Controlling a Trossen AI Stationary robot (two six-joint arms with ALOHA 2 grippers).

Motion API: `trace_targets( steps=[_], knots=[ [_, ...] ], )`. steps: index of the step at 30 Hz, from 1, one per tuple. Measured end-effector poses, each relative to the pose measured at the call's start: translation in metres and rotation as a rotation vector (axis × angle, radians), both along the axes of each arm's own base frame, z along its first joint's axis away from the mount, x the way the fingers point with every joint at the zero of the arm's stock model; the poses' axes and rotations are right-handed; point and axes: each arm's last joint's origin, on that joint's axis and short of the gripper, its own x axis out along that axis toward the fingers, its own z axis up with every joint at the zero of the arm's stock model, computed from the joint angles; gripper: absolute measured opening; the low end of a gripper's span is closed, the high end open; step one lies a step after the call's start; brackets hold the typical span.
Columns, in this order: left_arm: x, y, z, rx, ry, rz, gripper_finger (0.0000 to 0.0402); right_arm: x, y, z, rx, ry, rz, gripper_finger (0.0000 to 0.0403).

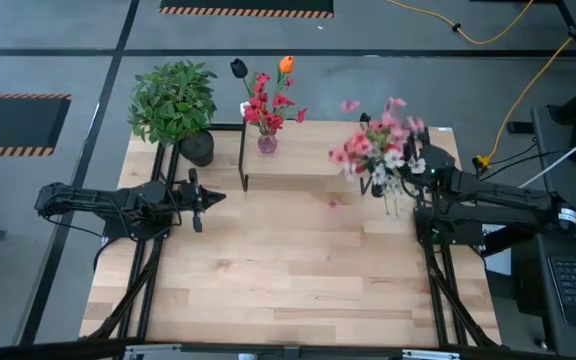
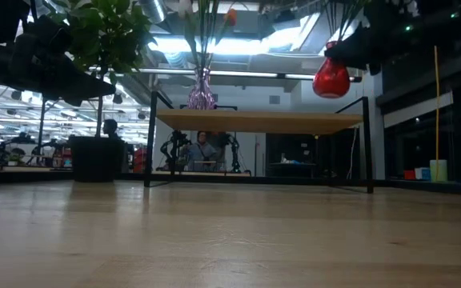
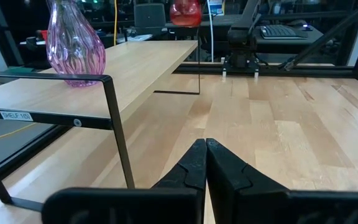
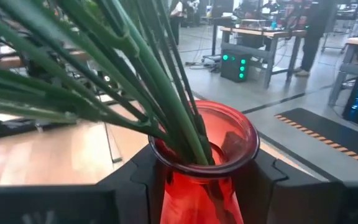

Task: Pick and place flowers into a vace then onto a shelf
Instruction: Put the red vase on the shelf

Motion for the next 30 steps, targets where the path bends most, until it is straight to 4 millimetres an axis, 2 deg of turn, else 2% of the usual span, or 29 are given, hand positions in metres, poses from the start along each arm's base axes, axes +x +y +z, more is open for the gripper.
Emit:
trace_targets(
  steps=[7,14,20,30],
  knots=[
    [0.000,0.000,0.000,-0.001,0.000,0.000,0.0005,0.001,-0.018,0.004,0.019,-0.015,-0.026,0.0139],
    [0.000,0.000,0.000,0.002,-0.001,0.016,0.0003,0.023,-0.040,0.027,-0.005,0.031,-0.005,0.0139],
    [0.000,0.000,0.000,0.003,-0.001,0.017,0.0005,0.040,-0.059,0.005,0.041,0.101,-0.039,0.0139],
    [0.000,0.000,0.000,0.005,0.000,0.016,0.0005,0.047,-0.075,-0.006,0.100,0.085,-0.107,0.0139]
  ],
)
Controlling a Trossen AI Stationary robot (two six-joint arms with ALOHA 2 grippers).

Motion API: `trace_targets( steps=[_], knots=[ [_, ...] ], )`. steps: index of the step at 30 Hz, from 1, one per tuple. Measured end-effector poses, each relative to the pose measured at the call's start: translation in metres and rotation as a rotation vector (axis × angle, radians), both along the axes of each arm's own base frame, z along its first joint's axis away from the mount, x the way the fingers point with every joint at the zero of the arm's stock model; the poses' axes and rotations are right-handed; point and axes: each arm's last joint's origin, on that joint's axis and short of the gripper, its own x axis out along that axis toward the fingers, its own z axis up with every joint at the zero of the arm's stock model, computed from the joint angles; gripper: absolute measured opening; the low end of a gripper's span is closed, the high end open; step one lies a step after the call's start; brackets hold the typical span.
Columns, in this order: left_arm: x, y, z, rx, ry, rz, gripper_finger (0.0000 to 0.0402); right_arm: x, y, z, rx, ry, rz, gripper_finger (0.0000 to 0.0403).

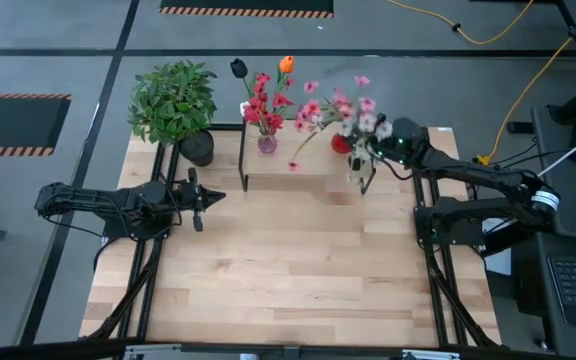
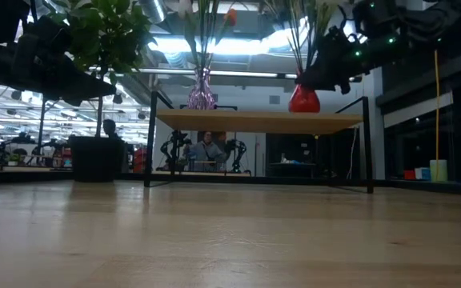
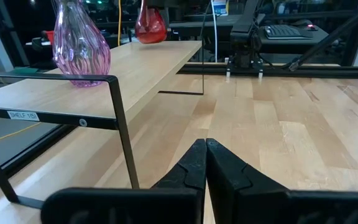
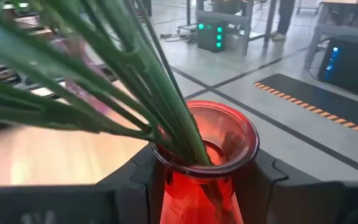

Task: Pick and place flowers into a vace then onto a shelf
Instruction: Put the red vase on the shelf

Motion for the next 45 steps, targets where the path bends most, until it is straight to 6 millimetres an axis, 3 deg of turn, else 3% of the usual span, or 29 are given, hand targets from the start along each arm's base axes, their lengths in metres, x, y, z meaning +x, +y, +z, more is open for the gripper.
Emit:
trace_targets(
  steps=[18,25,34,45],
  knots=[
    [0.000,0.000,0.000,0.000,0.000,0.000,0.0002,0.000,-0.001,-0.006,-0.010,0.058,-0.005,0.0141],
    [0.000,0.000,0.000,0.000,0.000,0.000,0.0005,0.000,-0.001,-0.008,-0.003,0.078,-0.005,0.0188],
    [0.000,0.000,0.000,0.000,0.000,0.000,0.0004,0.001,0.000,-0.009,-0.016,0.094,0.042,0.0198],
    [0.000,0.000,0.000,0.000,0.000,0.000,0.0004,-0.014,0.010,0.004,-0.057,0.107,0.054,0.0200]
  ],
)
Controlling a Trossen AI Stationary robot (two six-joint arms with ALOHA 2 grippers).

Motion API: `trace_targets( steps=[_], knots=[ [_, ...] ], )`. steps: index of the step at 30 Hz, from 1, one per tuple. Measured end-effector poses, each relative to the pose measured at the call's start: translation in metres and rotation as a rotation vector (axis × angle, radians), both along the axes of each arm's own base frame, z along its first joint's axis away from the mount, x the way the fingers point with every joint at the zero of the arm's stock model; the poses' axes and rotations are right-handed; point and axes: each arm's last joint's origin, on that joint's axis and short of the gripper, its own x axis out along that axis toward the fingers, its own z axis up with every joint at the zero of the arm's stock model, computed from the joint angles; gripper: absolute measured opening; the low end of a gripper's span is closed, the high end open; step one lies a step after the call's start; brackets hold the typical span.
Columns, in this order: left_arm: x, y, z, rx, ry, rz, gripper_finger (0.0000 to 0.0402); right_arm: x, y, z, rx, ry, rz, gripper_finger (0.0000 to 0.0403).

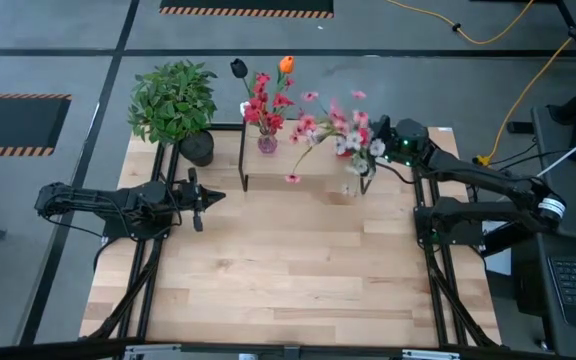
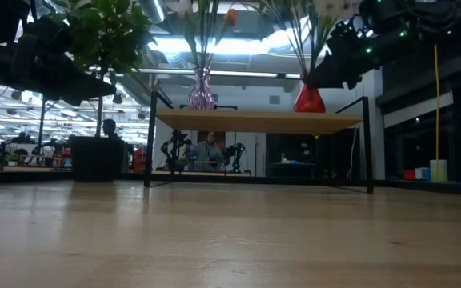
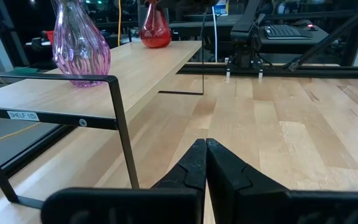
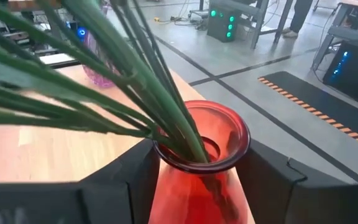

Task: Pick and place flowers into a vace then onto a shelf
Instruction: Put the red vase on the shelf

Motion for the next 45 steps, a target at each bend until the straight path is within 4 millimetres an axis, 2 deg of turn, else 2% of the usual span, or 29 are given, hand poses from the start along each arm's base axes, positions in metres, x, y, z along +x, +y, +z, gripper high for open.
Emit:
trace_targets(
  steps=[5,45],
  knots=[
    [0.0000,0.0000,0.0000,0.000,0.000,0.001,0.0005,-0.0051,0.0034,0.0012,0.014,0.016,-0.001,0.0200],
    [0.0000,0.0000,0.0000,-0.001,0.000,0.001,0.0002,-0.0028,0.0030,-0.0026,0.057,0.019,0.024,0.0200]
  ],
)
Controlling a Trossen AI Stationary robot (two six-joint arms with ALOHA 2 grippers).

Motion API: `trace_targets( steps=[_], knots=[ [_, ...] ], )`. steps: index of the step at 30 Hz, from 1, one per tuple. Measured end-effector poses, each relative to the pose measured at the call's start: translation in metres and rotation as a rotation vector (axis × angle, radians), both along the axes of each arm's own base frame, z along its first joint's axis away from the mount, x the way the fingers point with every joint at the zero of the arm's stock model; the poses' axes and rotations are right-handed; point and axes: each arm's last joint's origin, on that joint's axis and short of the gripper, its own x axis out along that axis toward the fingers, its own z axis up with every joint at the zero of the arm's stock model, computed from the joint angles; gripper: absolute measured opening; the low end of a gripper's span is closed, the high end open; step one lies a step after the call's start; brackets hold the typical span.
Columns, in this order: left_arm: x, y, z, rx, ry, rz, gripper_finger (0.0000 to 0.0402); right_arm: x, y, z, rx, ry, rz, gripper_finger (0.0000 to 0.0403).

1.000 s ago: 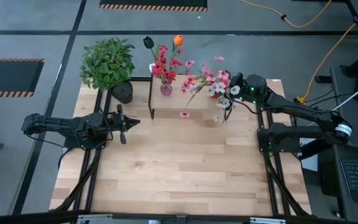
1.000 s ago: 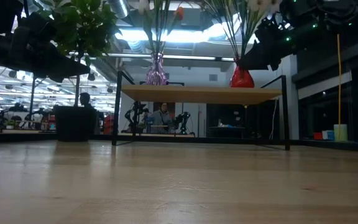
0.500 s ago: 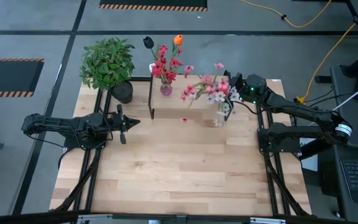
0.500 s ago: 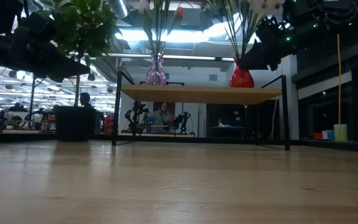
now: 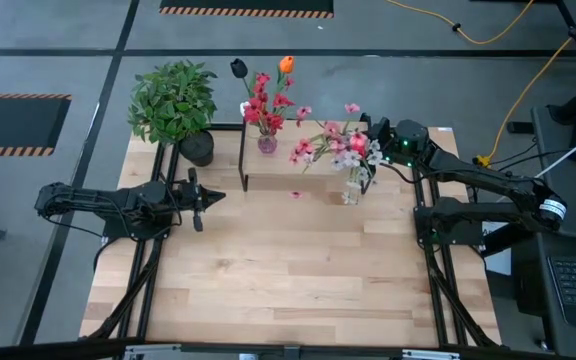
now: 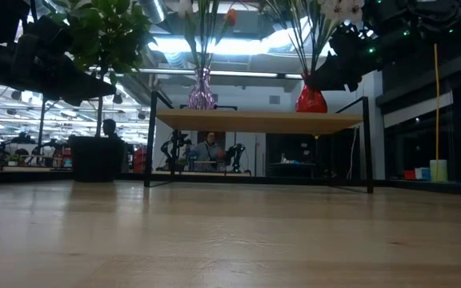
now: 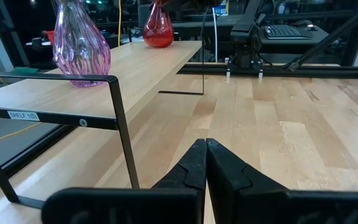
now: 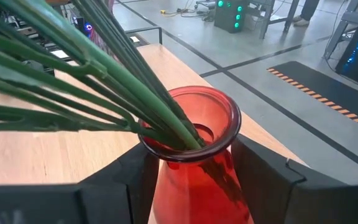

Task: Pick and place flowers into a vace then onto a shelf
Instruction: Put the red vase on the shelf

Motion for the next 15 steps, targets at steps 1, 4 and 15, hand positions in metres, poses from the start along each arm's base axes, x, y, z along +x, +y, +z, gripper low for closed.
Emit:
trace_targets(
  steps=[1,4,15],
  knots=[
    [0.0000,0.0000,0.0000,0.000,0.000,0.000,0.0002,0.0000,0.0000,0.0000,0.000,0.000,0.000,0.0200],
    [0.0000,0.0000,0.0000,0.000,0.000,0.000,0.0005,0.0000,0.0000,0.0000,0.001,0.000,-0.001,0.0200],
    [0.0000,0.0000,0.0000,0.000,0.000,0.000,0.0002,-0.0001,-0.0001,-0.0001,0.020,-0.010,-0.010,0.0200]
  ],
)
